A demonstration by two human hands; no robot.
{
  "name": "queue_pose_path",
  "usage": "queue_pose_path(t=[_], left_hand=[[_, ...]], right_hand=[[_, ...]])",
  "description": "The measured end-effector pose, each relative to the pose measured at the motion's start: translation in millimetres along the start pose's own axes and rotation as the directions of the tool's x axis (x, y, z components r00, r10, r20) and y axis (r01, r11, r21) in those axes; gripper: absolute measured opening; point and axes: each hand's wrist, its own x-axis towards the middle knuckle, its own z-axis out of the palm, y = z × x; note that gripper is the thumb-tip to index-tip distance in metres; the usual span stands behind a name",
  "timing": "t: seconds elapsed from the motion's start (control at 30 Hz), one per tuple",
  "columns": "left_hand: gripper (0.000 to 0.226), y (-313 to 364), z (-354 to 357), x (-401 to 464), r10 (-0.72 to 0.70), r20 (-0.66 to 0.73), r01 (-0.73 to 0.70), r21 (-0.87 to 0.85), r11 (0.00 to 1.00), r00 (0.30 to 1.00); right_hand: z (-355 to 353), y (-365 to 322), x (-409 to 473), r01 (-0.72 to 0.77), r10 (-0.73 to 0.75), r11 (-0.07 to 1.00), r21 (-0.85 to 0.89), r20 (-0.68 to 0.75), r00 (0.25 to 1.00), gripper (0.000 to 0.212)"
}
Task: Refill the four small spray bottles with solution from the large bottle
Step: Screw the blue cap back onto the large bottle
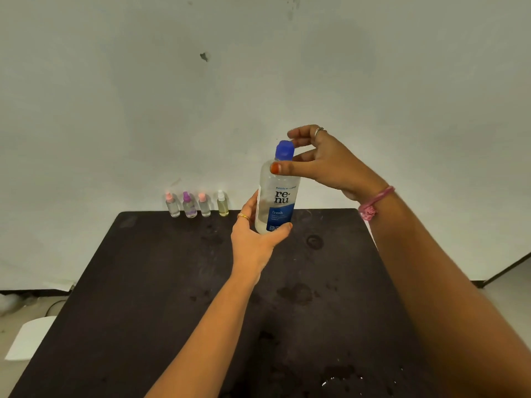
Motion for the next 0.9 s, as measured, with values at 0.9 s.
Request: queue_pose_path(t=[0.9], left_hand=[[0.079, -14.7, 30.8, 10.5, 0.040, -0.057, -0.041, -0.007, 0.999, 0.998]], right_hand=[[-0.9, 28.7, 0.3, 0.007, 0.033, 0.977, 0.211, -0.184, 0.982, 0.037]])
